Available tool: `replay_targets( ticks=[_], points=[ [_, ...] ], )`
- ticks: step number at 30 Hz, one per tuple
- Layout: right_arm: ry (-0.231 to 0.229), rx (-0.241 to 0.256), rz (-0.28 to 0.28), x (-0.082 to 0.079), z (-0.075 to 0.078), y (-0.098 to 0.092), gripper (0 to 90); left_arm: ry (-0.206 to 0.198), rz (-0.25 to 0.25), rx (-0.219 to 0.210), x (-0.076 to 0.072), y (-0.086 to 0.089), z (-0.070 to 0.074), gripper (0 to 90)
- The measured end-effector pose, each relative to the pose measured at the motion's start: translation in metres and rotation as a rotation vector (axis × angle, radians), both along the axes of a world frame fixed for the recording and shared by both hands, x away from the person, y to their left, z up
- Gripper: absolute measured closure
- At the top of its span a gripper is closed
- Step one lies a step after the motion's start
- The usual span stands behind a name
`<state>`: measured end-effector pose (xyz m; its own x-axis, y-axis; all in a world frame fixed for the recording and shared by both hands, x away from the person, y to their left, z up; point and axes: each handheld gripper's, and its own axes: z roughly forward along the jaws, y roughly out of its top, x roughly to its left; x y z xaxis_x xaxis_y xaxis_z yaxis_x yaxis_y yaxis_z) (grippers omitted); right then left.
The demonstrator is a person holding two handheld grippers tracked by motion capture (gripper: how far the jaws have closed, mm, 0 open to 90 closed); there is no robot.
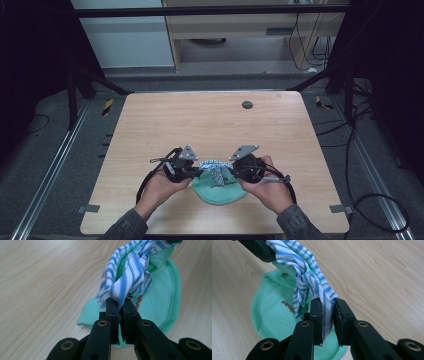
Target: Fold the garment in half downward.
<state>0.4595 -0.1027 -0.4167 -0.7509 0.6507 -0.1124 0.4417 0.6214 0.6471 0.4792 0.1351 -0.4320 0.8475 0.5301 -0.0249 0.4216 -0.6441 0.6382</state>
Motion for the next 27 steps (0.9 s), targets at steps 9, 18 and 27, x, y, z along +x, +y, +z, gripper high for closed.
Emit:
replay_targets(
  ticks=[9,18,27],
  points=[
    [0.004,0.011,0.004,-0.003,-0.004,0.000,77.5,0.002,-0.001,-0.003,-0.004,0.002,-0.004,85.8],
    [0.018,0.014,0.007,-0.007,-0.011,0.001,77.4,0.019,0.003,-0.002,-0.006,0.005,-0.016,85.9],
    [0.017,0.023,0.004,-0.002,-0.013,0.008,77.3,0.009,0.029,0.005,0.009,0.010,-0.020,86.2]
  ],
)
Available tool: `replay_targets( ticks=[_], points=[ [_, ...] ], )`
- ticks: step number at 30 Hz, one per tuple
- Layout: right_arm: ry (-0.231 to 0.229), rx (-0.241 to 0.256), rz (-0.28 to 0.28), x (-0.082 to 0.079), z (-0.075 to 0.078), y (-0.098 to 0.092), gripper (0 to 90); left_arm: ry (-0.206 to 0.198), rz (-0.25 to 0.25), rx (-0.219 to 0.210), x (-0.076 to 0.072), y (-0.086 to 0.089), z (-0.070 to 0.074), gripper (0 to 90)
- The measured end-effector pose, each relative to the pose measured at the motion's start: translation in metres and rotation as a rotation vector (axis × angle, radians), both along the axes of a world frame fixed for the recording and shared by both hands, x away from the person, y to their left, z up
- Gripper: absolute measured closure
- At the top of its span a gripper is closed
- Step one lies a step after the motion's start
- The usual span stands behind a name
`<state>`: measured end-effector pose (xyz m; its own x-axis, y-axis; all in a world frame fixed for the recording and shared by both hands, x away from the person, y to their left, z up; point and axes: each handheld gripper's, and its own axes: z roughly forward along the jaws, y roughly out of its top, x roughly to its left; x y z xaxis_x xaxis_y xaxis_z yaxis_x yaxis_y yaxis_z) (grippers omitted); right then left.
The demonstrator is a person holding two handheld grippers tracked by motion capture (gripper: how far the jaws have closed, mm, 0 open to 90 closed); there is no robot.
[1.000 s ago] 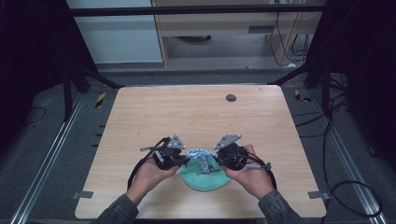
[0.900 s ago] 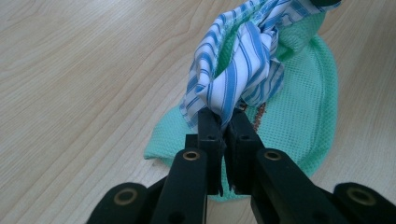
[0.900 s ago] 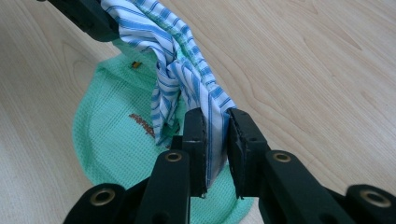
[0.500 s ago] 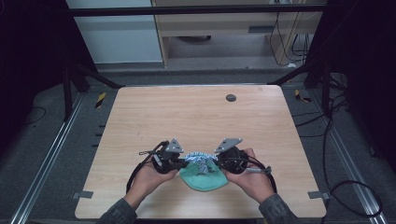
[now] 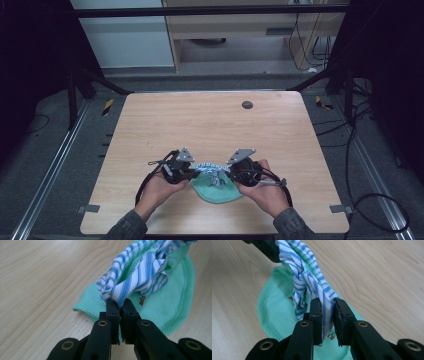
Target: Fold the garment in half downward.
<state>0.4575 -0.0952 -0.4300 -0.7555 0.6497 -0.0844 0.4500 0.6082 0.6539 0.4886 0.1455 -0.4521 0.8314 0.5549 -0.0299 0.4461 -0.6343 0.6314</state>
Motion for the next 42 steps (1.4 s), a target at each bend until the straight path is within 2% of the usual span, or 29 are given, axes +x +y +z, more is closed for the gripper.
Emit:
replay_targets(
  ticks=[6,22,25,31,42],
  points=[
    [0.000,0.001,0.001,0.002,-0.001,0.003,77.2,-0.004,0.008,-0.008,0.004,0.003,0.000,86.3],
    [0.012,-0.008,0.033,-0.011,-0.008,0.009,74.5,-0.024,0.003,-0.018,-0.014,0.016,0.000,81.3],
    [0.019,-0.007,0.036,-0.013,-0.010,0.010,74.1,-0.038,0.009,-0.017,-0.018,0.019,-0.001,76.7],
    [0.030,-0.008,0.049,-0.018,-0.014,0.011,72.7,-0.038,0.014,-0.023,-0.023,0.026,-0.003,74.3],
    [0.045,-0.017,0.067,-0.028,-0.020,0.014,71.9,-0.048,0.022,-0.017,-0.032,0.039,0.002,74.7]
  ],
)
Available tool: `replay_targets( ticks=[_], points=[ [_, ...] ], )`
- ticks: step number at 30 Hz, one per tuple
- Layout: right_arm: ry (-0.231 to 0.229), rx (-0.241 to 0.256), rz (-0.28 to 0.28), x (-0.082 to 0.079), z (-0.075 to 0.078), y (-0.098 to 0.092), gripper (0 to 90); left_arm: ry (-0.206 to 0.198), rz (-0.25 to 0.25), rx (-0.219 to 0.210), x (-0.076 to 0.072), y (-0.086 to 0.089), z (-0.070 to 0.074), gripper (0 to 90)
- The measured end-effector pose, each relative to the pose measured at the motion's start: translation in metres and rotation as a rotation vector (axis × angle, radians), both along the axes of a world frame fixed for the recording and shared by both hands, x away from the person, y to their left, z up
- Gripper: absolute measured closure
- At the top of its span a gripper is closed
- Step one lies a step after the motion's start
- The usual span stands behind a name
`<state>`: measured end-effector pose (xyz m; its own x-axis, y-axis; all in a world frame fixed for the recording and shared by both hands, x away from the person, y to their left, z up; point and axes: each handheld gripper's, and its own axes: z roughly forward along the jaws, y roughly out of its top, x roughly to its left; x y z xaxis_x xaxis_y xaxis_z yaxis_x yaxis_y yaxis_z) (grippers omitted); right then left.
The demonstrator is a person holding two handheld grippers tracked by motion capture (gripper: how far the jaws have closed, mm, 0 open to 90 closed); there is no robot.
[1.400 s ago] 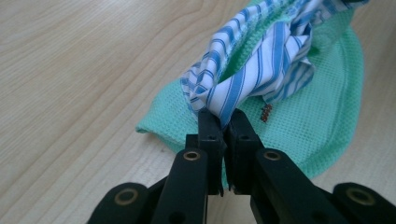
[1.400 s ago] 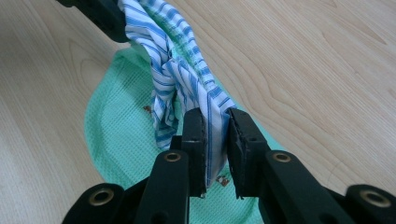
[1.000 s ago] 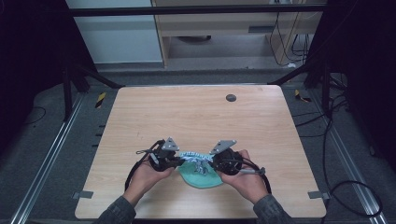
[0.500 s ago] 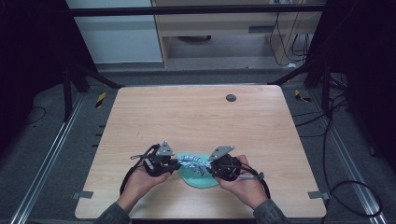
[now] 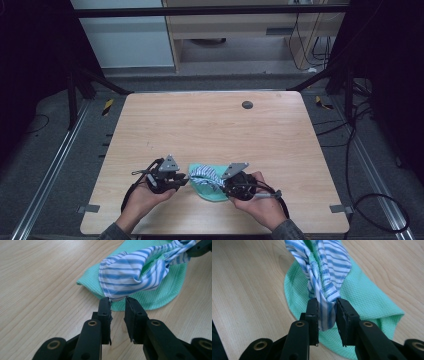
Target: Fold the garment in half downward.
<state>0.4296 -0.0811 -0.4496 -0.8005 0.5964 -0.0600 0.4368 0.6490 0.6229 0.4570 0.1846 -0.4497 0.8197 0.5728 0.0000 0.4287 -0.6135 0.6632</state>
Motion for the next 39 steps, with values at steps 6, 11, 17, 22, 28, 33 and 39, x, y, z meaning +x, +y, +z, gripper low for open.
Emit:
replay_targets(
  ticks=[6,11,17,22,28,33,39],
  points=[
    [0.006,-0.005,0.010,-0.003,-0.004,0.002,71.6,-0.012,0.013,-0.009,0.000,0.004,0.005,74.2],
    [0.011,-0.006,0.007,-0.006,-0.006,0.002,68.6,-0.027,0.030,-0.026,0.004,0.004,0.007,71.4],
    [0.012,-0.011,0.000,-0.008,-0.006,0.003,60.5,-0.052,0.039,-0.048,0.011,-0.005,0.013,68.9],
    [0.015,-0.013,-0.005,-0.010,-0.007,0.002,54.6,-0.066,0.032,-0.061,0.016,-0.020,0.015,65.3],
    [0.015,-0.016,-0.014,-0.010,-0.006,-0.002,50.3,-0.046,0.009,-0.034,0.014,-0.025,0.005,64.4],
    [0.015,-0.015,-0.024,-0.011,-0.006,-0.003,43.6,-0.035,0.002,0.002,0.008,-0.022,-0.008,64.2],
    [-0.002,-0.021,-0.021,-0.013,-0.006,-0.001,34.4,-0.024,0.001,0.016,0.004,-0.021,-0.020,63.4]
  ],
)
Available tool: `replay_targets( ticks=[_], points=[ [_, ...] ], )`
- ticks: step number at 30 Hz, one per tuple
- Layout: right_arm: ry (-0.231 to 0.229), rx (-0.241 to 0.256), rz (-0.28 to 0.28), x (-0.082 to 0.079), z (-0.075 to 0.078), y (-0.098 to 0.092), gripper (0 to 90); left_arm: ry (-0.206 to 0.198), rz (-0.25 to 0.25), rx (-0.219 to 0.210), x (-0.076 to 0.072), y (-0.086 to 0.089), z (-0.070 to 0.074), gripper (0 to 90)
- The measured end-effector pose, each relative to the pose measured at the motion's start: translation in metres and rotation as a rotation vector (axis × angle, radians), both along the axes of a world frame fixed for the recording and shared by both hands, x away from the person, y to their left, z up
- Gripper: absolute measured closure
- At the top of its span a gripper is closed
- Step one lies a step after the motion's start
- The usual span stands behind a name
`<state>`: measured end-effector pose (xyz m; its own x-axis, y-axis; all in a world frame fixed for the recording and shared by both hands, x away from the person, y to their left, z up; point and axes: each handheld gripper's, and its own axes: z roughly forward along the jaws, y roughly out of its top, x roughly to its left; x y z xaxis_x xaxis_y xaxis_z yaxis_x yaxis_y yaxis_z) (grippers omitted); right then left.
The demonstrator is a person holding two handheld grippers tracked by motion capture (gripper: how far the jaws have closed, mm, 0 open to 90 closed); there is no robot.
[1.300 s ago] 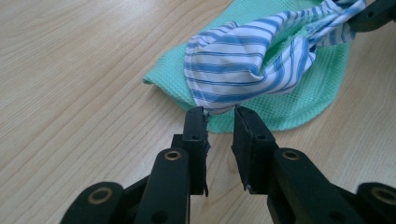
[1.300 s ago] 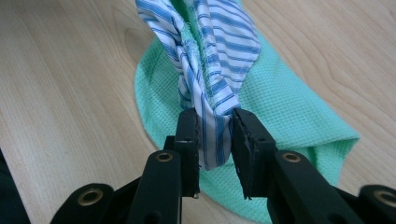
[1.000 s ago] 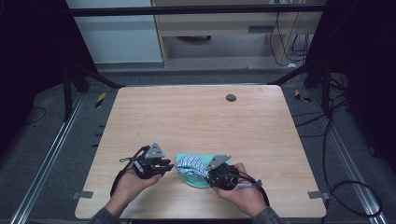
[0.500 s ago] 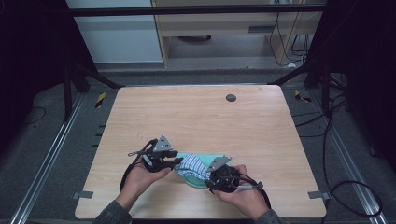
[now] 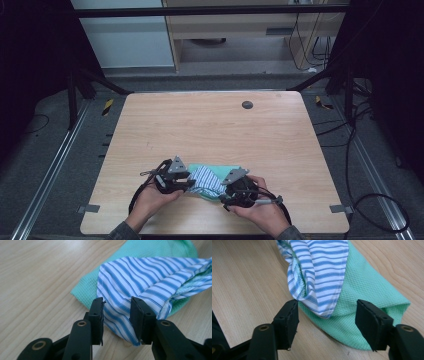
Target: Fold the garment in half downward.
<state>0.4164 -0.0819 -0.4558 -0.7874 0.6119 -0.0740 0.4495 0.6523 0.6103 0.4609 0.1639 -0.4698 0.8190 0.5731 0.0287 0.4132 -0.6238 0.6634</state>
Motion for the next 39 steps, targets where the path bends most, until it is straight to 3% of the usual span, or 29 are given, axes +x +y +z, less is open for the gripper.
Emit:
replay_targets(
  ticks=[12,15,22,27,31,32,39],
  points=[
    [-0.027,-0.005,-0.012,-0.001,-0.004,-0.006,17.4,0.001,-0.005,0.003,-0.004,0.002,-0.011,62.1],
    [-0.030,-0.004,-0.016,-0.001,-0.003,-0.008,14.8,-0.006,0.000,0.002,-0.004,0.003,-0.009,57.9],
    [-0.033,0.028,-0.042,0.006,0.000,-0.015,7.7,-0.050,0.089,-0.022,0.004,0.019,0.005,30.9],
    [-0.050,0.041,-0.069,0.015,0.001,-0.023,6.5,-0.077,0.167,-0.004,0.015,0.034,0.010,14.7],
    [-0.056,0.066,-0.109,0.025,0.000,-0.032,6.6,-0.074,0.195,-0.005,0.024,0.046,0.009,10.9],
    [-0.061,0.073,-0.144,0.034,-0.002,-0.039,7.1,-0.069,0.208,-0.004,0.027,0.050,0.007,9.4],
    [-0.069,0.092,-0.252,0.063,-0.009,-0.064,10.4,-0.041,0.266,0.018,0.048,0.080,-0.005,7.6]
  ],
)
